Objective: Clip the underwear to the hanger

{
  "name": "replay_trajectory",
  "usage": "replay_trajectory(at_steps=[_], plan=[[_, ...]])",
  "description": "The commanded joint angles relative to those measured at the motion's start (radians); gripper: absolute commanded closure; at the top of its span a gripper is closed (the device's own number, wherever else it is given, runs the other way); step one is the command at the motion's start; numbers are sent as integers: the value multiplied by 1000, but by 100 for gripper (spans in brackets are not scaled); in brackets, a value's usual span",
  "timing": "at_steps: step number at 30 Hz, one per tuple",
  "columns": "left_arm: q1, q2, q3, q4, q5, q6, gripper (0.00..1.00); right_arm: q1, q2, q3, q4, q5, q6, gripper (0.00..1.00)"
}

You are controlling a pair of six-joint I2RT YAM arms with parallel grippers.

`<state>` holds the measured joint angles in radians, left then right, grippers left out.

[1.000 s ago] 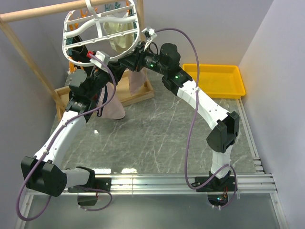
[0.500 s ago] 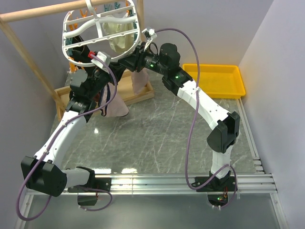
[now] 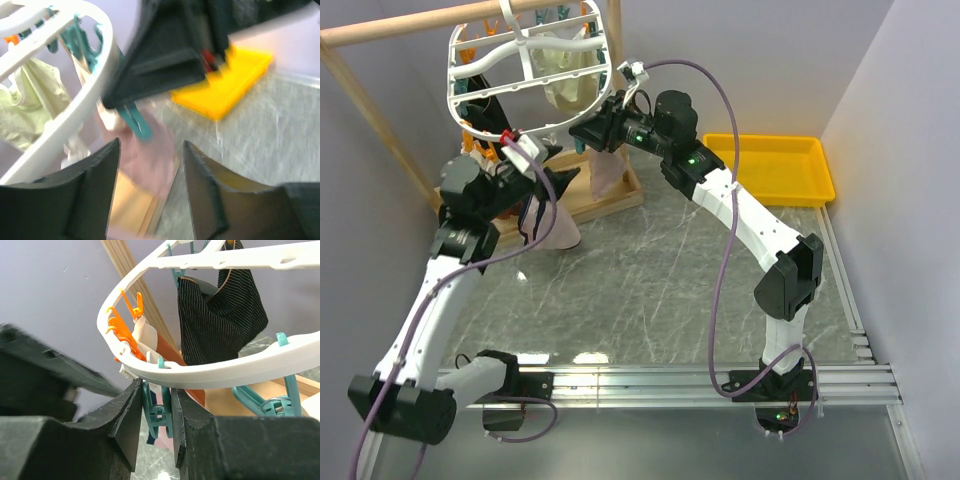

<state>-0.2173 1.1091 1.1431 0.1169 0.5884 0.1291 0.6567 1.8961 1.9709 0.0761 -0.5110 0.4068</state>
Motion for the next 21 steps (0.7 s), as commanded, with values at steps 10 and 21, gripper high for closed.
replay_trajectory(at_steps=[10, 21], plan=[[53, -186, 20, -723, 223, 794, 36, -23, -31, 14, 40, -23, -6, 100], [-65, -37, 27, -42, -172, -51, 45, -22, -48, -21, 87, 25, 35, 100]])
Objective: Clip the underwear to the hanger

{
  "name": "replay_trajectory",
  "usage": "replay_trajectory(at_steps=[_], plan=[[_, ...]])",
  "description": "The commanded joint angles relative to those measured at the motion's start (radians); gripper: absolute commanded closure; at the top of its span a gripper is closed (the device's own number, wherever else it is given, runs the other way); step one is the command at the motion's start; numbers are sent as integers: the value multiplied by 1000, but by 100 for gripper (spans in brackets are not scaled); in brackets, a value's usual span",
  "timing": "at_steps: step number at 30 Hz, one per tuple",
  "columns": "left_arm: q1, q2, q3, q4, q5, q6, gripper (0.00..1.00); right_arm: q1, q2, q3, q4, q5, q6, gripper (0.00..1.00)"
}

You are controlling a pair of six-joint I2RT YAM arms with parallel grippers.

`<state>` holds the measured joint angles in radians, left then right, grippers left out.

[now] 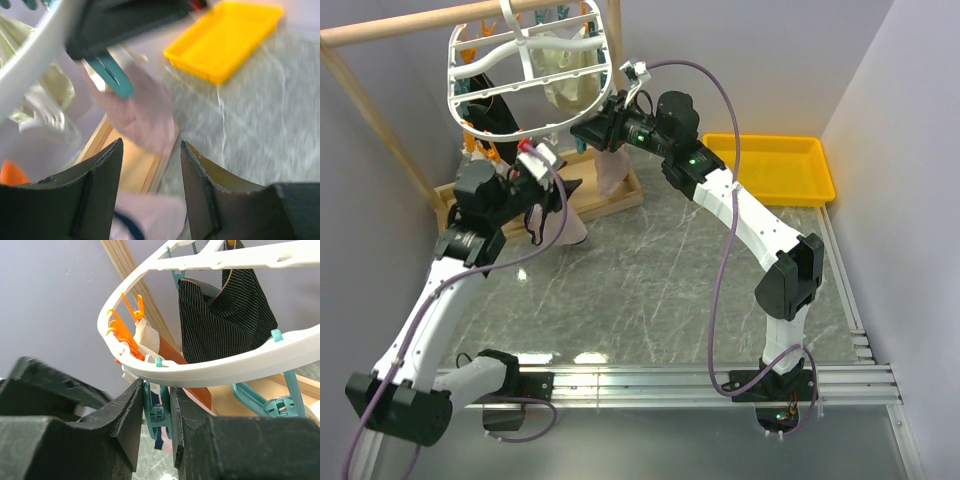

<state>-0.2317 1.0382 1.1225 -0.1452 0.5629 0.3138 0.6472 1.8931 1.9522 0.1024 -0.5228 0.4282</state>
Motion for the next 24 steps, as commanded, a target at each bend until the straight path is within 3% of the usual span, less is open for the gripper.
replay_trajectory(at_steps=[1, 5, 11, 14, 15, 16, 18, 20, 24], plan=[[-69, 46, 48, 237, -179, -240, 44, -12, -46, -4, 62, 38, 15, 100], [-109, 138, 97, 276, -299, -298, 47, -14, -55, -21, 77, 41, 24, 100], [-115, 206, 138, 349, -333, -380, 50, -12, -71, -47, 83, 29, 24, 100], [-118, 229, 149, 364, -331, -383, 64, -12, -71, -50, 77, 26, 29, 100], [-116, 233, 149, 365, -331, -383, 75, -14, -71, -49, 72, 27, 33, 100], [-118, 237, 146, 363, -327, -380, 81, -14, -71, -47, 66, 30, 40, 96], [-118, 232, 135, 374, -325, -372, 94, -12, -69, -38, 48, 38, 46, 75], [-118, 226, 122, 372, -325, -366, 98, -11, -71, -35, 36, 47, 47, 57], [-118, 217, 109, 369, -331, -354, 100, -12, -78, -44, 23, 67, 46, 48]])
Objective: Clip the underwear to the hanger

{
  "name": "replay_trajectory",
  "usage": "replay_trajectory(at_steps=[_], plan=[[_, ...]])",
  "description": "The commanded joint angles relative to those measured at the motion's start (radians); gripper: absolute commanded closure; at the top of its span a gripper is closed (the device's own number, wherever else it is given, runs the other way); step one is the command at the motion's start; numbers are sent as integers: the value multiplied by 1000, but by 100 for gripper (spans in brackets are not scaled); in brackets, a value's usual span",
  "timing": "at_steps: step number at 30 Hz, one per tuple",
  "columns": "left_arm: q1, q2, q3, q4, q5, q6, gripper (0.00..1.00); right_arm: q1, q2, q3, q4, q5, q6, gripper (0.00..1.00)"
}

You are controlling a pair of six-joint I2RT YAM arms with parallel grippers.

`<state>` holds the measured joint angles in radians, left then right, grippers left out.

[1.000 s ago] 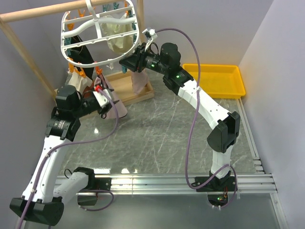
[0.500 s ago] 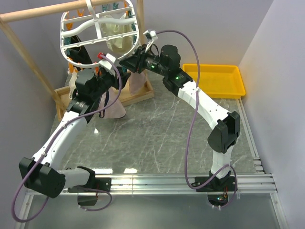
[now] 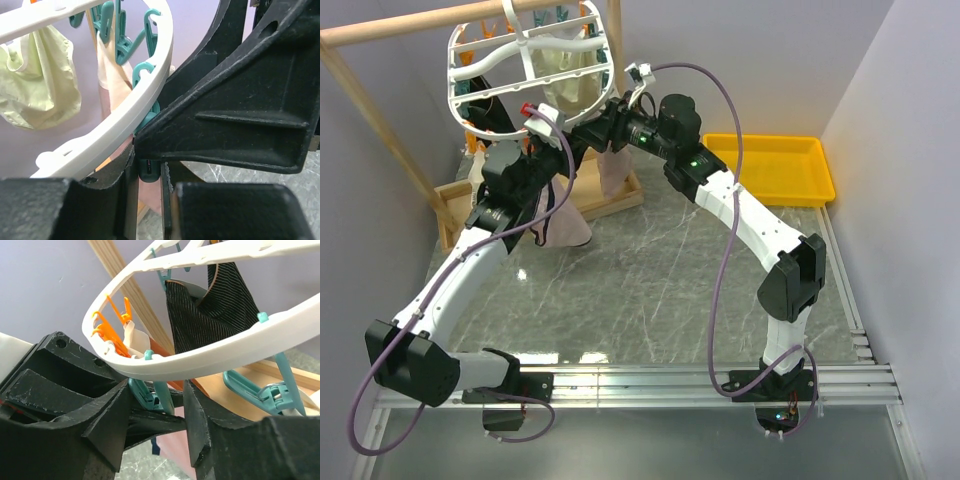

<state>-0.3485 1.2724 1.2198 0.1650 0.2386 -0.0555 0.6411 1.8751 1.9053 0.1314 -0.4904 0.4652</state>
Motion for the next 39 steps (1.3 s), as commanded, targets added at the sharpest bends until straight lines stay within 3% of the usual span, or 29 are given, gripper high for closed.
replay_trajectory(at_steps=[1, 7, 12, 16, 18, 19, 20, 23, 27, 31, 32, 35, 38, 39], plan=[[-1, -19, 14, 59, -9, 17, 100, -6, -62, 3, -7, 36, 10, 48], [-1, -19, 7, 59, 13, 23, 99, -8, -59, 8, -16, 46, 9, 45], [-4, -22, 1, 50, 41, 43, 100, -6, -25, 50, -18, 49, 33, 50], [-12, -28, -3, 38, 53, 45, 99, -6, -10, 75, -24, 42, 41, 69], [-14, -31, -8, 31, 64, 83, 92, -6, -10, 77, -24, 42, 39, 83], [-14, -34, -6, 15, 62, 83, 84, -6, -11, 75, -21, 41, 39, 91], [-14, -39, -6, 8, 61, 82, 67, -9, -11, 69, -12, 39, 38, 96], [-14, -73, -20, -27, 68, 100, 51, -8, -22, 55, -3, 38, 26, 100], [-4, -133, -14, -131, 83, 138, 49, -11, -30, 41, 2, 27, 6, 100], [87, -226, -3, -267, 209, 195, 44, -15, -33, 29, 10, 10, -5, 100], [114, -244, -5, -298, 337, 225, 41, -18, -34, 25, 14, 4, -5, 100], [163, -323, -22, -453, 500, 431, 34, -21, -31, 24, 20, -29, -13, 100], [164, -361, -8, -736, 589, 745, 27, -26, -28, 24, 27, -65, -22, 100], [164, -367, -6, -801, 605, 910, 25, -29, -28, 24, 27, -77, -25, 100]])
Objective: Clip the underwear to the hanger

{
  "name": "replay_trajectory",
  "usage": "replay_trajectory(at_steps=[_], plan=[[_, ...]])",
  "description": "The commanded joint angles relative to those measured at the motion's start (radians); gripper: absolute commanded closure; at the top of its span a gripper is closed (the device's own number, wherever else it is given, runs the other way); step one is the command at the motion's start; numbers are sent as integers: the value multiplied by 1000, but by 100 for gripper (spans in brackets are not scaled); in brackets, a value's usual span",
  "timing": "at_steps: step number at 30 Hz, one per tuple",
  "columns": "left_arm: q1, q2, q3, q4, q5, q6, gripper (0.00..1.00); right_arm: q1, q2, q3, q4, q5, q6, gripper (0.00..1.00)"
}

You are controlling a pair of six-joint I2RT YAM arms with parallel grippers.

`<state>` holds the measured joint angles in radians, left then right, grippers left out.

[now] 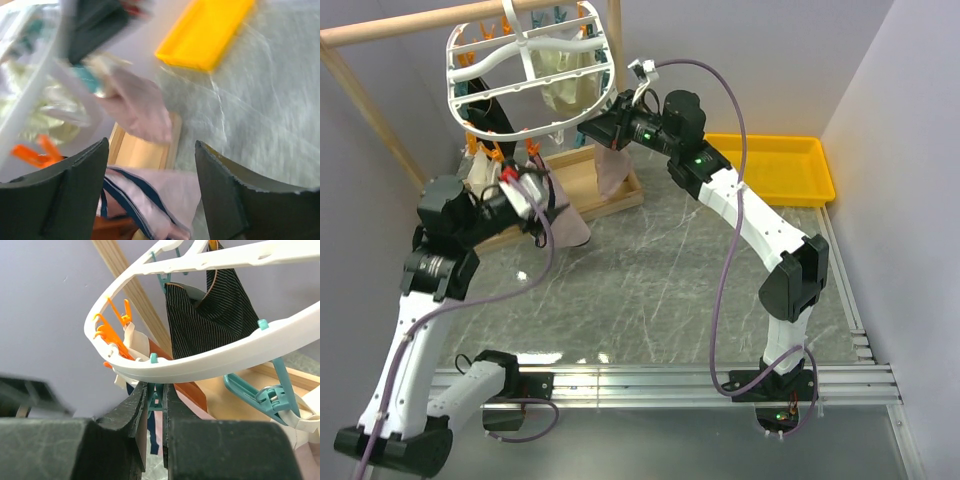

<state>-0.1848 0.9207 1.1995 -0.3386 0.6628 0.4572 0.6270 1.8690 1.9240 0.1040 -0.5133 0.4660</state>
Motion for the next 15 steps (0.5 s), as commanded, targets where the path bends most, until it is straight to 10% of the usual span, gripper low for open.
replay_trajectory(at_steps=[1, 8, 15], plan=[[1, -20, 14, -397, 181, 467, 24, -16, -21, 3, 57, -65, -26, 100], [1, 16, 37, -760, 130, 995, 24, -44, -13, 1, 65, -134, -35, 100], [17, 49, -61, -798, 15, 1101, 37, -59, 2, 24, 59, -165, -38, 100]])
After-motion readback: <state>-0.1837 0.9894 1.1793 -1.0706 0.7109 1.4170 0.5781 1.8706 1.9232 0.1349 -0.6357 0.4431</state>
